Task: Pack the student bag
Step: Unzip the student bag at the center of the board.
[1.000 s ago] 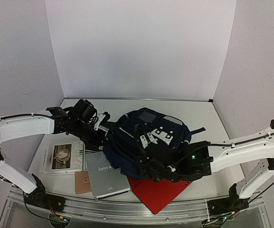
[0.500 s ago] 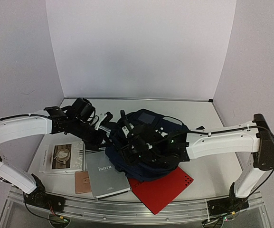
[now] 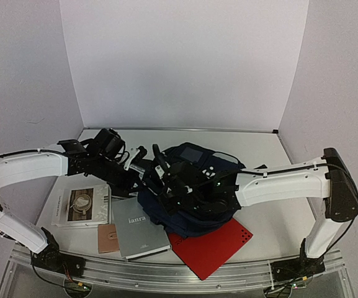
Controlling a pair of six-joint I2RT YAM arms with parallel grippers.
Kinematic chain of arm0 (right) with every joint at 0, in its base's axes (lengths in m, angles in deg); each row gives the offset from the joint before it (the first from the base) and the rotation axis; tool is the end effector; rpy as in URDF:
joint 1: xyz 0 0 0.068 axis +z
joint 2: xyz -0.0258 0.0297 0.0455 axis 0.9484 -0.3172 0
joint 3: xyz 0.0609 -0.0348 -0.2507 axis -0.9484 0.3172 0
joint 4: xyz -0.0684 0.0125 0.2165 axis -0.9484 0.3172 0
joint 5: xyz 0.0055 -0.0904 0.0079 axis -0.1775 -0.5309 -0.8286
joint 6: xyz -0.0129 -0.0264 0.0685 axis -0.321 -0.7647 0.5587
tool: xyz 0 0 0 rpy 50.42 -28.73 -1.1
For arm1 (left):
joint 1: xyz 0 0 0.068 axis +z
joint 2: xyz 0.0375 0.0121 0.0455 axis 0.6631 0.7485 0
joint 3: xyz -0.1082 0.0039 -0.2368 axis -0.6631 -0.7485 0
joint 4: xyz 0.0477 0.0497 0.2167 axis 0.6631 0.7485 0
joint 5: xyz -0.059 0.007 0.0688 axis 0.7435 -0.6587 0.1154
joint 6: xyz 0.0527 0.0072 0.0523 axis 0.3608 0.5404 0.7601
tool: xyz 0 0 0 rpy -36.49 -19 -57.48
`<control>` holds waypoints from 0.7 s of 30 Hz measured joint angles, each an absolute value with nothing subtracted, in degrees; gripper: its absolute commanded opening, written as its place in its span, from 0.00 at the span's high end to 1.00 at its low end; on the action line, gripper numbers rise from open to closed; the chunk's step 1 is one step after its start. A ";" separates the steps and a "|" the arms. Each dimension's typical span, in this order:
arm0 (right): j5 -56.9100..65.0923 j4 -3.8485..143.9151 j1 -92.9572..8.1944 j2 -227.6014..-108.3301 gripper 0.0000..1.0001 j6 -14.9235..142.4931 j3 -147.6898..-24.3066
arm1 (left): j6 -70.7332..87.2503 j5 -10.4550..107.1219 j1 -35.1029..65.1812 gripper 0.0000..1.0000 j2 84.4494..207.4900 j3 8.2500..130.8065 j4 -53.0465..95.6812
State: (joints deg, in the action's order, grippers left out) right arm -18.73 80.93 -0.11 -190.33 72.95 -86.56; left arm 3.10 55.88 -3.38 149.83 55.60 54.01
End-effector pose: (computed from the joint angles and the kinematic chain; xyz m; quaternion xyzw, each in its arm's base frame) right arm 0.1418 0.3700 0.2316 -0.3650 0.8178 0.2100 0.3923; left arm 0.1810 -0.2046 0.2363 0.2716 0.8963 -0.2784 0.2131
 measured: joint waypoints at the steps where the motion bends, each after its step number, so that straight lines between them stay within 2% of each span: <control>1: -18.60 80.09 -0.09 -189.64 1.00 73.13 -85.53 | 3.09 55.82 -3.19 1.00 149.83 55.60 54.03; 8: -20.37 76.61 1.73 -184.51 1.00 75.23 -79.92 | 3.48 59.50 -2.75 1.00 151.28 56.84 53.97; 21: -25.40 77.08 4.91 -183.66 1.00 79.51 -77.96 | 3.30 61.79 -2.75 1.00 155.69 59.18 55.56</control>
